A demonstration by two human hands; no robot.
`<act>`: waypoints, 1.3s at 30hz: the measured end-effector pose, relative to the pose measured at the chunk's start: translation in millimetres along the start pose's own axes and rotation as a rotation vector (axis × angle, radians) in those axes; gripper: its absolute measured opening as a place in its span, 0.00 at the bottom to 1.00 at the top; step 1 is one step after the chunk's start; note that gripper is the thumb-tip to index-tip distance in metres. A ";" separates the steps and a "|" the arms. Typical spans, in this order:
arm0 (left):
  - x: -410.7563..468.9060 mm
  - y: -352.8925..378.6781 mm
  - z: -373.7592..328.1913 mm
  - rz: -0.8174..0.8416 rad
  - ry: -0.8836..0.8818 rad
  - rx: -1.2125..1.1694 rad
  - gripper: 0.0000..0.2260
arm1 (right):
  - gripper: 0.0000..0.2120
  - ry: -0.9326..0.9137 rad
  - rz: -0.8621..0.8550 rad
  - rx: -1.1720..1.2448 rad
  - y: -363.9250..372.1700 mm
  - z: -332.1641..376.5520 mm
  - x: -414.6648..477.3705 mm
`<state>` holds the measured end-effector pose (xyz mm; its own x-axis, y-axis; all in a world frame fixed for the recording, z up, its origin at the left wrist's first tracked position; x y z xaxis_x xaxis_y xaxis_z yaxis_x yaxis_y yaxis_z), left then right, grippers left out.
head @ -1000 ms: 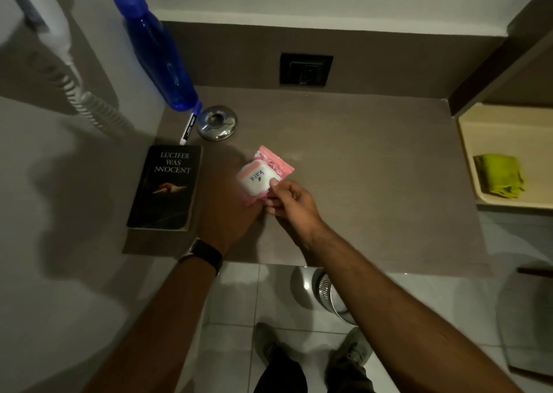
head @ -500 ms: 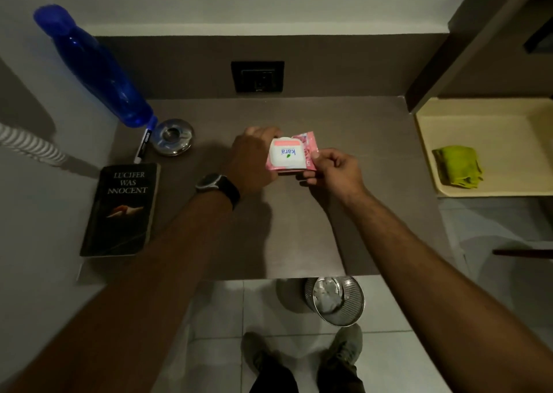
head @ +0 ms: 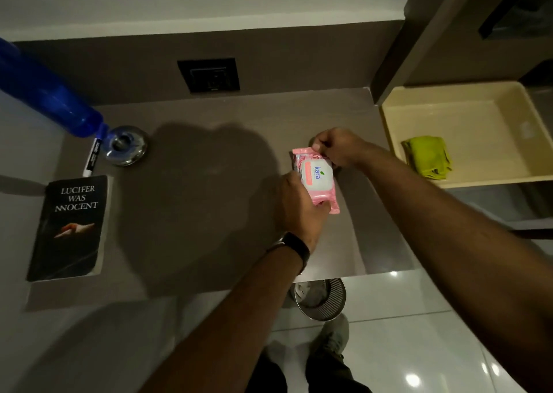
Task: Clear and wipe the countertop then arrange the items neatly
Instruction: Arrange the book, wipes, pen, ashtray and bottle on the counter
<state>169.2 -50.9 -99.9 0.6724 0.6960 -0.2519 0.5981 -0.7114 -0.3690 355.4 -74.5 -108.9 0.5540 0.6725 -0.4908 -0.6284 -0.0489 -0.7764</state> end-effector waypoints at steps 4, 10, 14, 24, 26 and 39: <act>4.7 3.3 3.5 -0.025 -0.034 0.039 0.31 | 0.08 -0.036 -0.030 -0.080 2.1 1.5 4.4; -1.2 2.2 4.6 0.010 -0.058 0.041 0.31 | 0.06 -0.005 -0.088 -0.080 8.1 -4.9 0.4; -1.1 -24.2 -0.6 -0.047 -0.025 0.072 0.29 | 0.11 0.071 -0.144 -0.042 0.1 -5.1 -9.2; 12.3 -279.8 87.1 -0.564 -0.073 0.361 0.13 | 0.06 -0.108 -0.545 0.091 46.9 136.9 -79.6; 13.0 -329.4 123.9 -0.631 -0.248 0.434 0.18 | 0.09 -0.132 -0.367 0.243 102.8 181.7 -77.5; 36.5 -407.5 162.2 -0.533 -0.446 0.538 0.24 | 0.13 0.019 0.104 0.488 249.5 378.3 -25.1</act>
<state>-120.7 280.2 -103.9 0.0619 0.9756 -0.2105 0.4213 -0.2167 -0.8806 -21.9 175.8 -140.7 0.4819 0.6688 -0.5661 -0.8606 0.2396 -0.4495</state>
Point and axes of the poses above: each hand's wrist, its own x-axis towards the middle knuckle, its own y-axis out of the palm, z = x × y, the point moved 7 cm from there along x, towards the middle knuckle, and after that the axes turned 15 degrees about -x, right-handed, at the moved point
